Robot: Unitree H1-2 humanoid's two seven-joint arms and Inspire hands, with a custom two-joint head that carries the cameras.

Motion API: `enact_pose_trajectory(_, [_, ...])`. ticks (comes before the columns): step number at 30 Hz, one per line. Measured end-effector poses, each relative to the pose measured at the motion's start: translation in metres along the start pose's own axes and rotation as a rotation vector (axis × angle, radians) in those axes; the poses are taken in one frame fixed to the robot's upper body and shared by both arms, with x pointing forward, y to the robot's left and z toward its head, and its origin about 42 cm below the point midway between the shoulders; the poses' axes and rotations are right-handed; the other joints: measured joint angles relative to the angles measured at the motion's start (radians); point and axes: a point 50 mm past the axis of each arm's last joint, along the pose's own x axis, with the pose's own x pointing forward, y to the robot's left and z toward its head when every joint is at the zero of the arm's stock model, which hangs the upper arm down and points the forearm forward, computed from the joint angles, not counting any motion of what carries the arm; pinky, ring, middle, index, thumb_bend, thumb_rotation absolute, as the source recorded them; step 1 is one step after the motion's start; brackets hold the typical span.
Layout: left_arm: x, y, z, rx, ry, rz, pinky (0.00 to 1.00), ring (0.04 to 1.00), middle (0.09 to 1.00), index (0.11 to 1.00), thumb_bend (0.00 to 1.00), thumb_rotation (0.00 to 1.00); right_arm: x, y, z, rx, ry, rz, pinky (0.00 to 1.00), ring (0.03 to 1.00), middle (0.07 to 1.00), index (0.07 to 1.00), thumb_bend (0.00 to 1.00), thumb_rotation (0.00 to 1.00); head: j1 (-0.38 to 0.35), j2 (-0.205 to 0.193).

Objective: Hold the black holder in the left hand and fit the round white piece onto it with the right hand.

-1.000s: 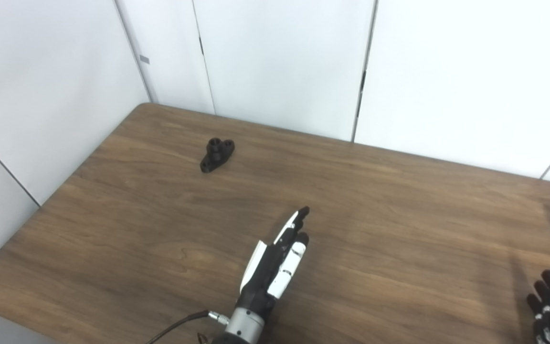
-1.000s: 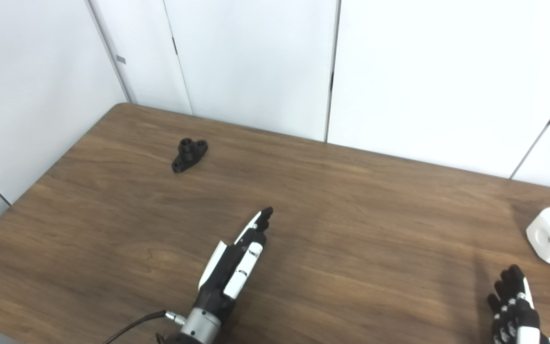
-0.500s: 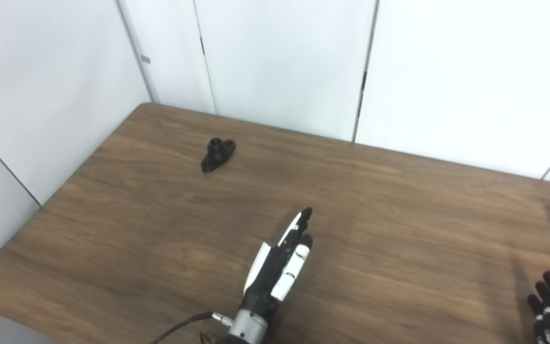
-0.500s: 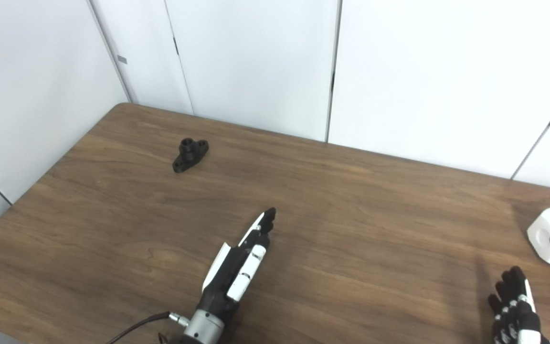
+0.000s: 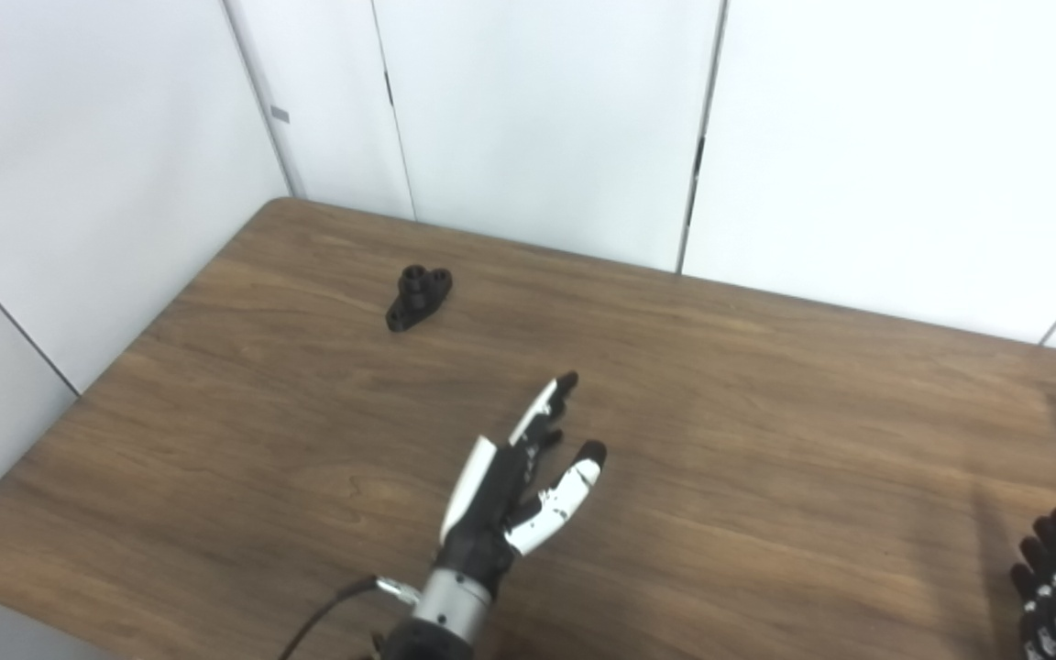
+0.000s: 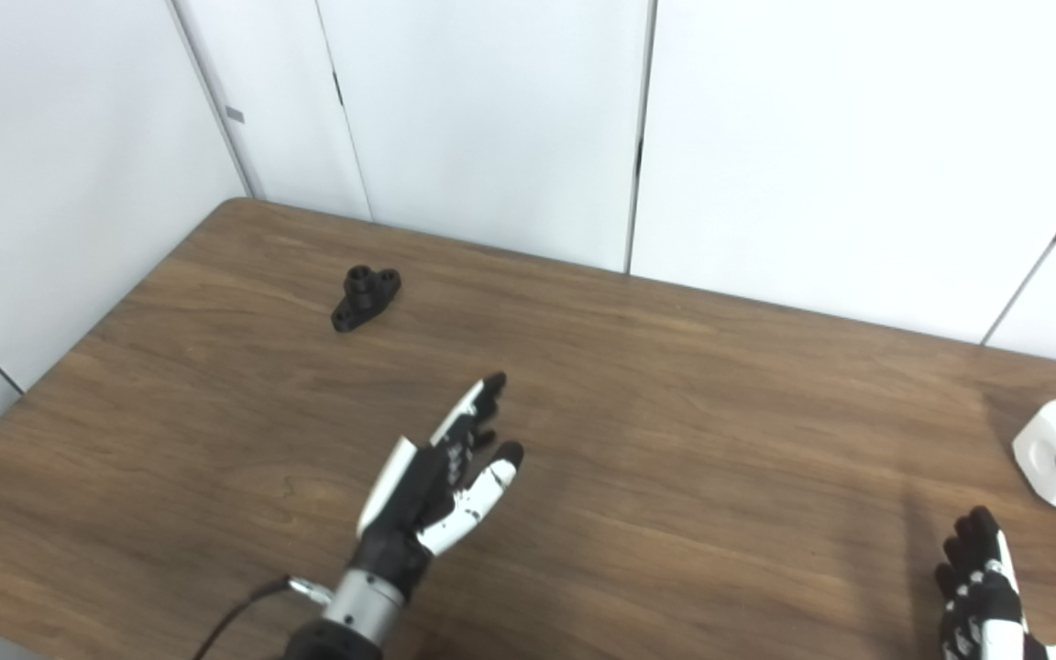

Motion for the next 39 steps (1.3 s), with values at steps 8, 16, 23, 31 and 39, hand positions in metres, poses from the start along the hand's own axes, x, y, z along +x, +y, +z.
enact_pose_trajectory(8, [0.012, 0.024, 0.005, 0.349, -0.038, 0.156, 0.82, 0.904, 0.920, 0.908, 0.72, 0.24, -0.003, 0.000, -0.001, 0.001, 0.010, -0.016, 1.00, 1.000, 1.000, 1.000, 0.60, 1.00, -0.006, -0.002])
enact_pose_trajectory(16, [0.034, 0.061, -0.001, 0.528, 0.013, 0.338, 0.84, 0.941, 0.964, 0.929, 0.69, 0.36, -0.004, 0.003, -0.003, 0.005, 0.020, -0.008, 1.00, 1.000, 1.000, 1.000, 0.61, 1.00, -0.009, 0.002])
enact_pose_trajectory(23, [0.061, 0.083, -0.003, 0.565, 0.091, 0.412, 0.88, 0.986, 0.975, 0.943, 0.70, 0.49, -0.004, 0.004, -0.003, 0.001, 0.019, -0.005, 1.00, 1.000, 0.990, 1.000, 0.63, 1.00, -0.018, 0.006])
enact_pose_trajectory(31, [0.077, 0.104, -0.011, 0.624, 0.169, 0.418, 0.90, 0.987, 0.974, 0.934, 0.76, 0.55, -0.004, 0.004, -0.003, 0.003, 0.019, -0.007, 1.00, 1.000, 0.980, 1.000, 0.63, 1.00, -0.020, 0.008])
enact_pose_trajectory(39, [0.108, 0.124, -0.024, 0.662, 0.244, 0.413, 0.96, 0.979, 0.957, 0.900, 0.79, 0.51, -0.004, 0.005, -0.002, 0.004, 0.019, -0.007, 1.00, 1.000, 0.980, 1.000, 0.61, 1.00, -0.029, 0.008])
